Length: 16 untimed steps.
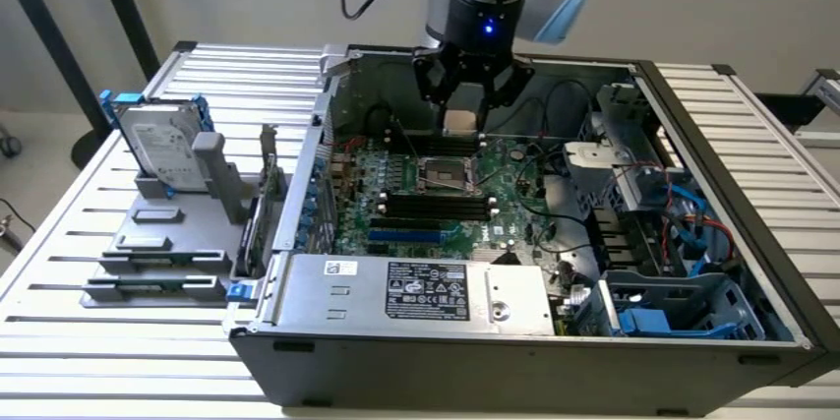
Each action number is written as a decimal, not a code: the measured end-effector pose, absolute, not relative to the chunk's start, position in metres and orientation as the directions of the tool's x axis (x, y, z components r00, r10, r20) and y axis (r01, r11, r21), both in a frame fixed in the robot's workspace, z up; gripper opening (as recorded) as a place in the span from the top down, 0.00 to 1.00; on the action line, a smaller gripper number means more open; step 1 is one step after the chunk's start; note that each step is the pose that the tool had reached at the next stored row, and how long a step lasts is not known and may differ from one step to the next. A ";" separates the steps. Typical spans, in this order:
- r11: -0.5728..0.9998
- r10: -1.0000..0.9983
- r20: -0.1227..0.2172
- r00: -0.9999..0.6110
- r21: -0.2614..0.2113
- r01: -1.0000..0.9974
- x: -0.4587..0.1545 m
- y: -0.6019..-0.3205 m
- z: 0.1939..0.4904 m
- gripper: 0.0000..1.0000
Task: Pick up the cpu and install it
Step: 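Pick up the cpu and move it towards the insertion slot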
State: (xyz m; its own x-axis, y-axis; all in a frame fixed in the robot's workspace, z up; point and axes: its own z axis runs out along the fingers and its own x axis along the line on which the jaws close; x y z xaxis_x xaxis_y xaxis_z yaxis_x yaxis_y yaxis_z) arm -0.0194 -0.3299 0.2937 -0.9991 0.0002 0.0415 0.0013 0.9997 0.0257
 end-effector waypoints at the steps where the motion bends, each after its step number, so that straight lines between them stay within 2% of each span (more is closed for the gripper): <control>1: 1.000 0.008 0.040 -0.999 0.026 0.009 -0.020 -0.330 0.293 0.45; 16: 0.999 0.026 0.038 -0.999 0.025 0.027 -0.033 -0.325 0.266 0.45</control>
State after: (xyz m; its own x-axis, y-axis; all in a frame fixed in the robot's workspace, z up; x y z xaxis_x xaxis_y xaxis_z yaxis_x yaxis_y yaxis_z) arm -0.0328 -0.3253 0.2659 -0.9989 0.0263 0.0379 0.0273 0.9993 0.0245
